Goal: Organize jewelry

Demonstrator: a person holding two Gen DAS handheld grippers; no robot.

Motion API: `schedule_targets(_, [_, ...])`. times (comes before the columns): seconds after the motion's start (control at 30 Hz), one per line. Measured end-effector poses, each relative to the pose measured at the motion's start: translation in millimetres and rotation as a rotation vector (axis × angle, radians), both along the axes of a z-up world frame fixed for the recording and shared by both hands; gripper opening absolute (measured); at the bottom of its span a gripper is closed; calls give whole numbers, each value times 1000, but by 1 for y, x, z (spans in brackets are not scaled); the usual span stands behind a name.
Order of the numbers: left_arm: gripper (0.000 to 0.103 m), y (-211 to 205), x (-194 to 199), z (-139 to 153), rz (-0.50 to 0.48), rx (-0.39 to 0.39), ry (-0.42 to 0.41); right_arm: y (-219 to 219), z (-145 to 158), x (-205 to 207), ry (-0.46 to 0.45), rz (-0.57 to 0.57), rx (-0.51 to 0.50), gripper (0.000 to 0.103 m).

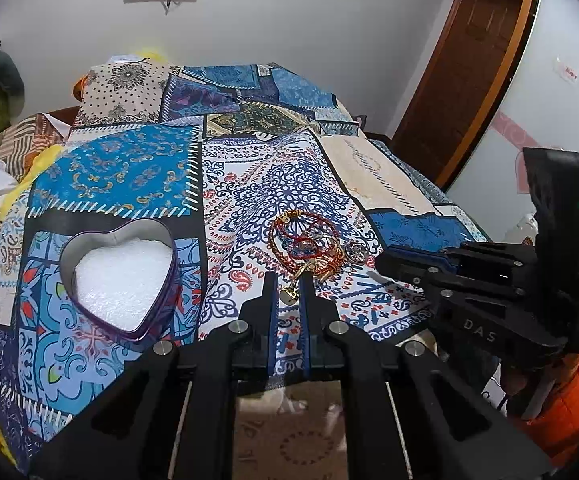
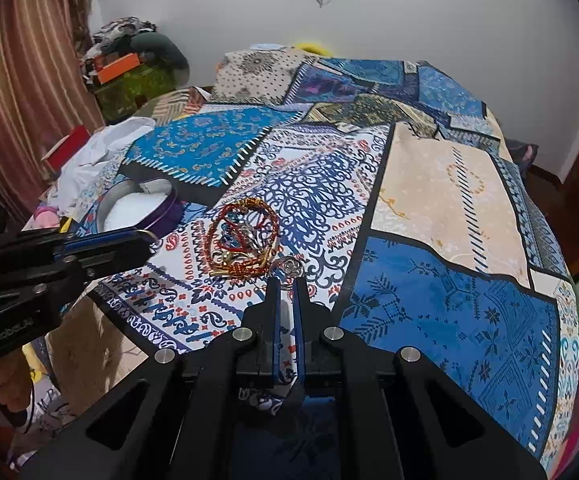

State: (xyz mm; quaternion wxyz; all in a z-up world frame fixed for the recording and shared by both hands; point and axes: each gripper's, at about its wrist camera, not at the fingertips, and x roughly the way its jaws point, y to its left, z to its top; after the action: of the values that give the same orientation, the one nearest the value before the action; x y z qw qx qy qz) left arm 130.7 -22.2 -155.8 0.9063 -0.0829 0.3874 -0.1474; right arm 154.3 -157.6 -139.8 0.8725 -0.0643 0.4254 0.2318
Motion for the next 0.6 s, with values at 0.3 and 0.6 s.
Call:
schedule_targets(0.3, [8, 9, -3, -2, 7, -6, -8, 14, -5, 12, -3, -16, -52, 28])
schedule_targets(0.6, [8, 19, -2, -4, 20, -21, -9, 16, -12, 14, 5, -22, -74, 20])
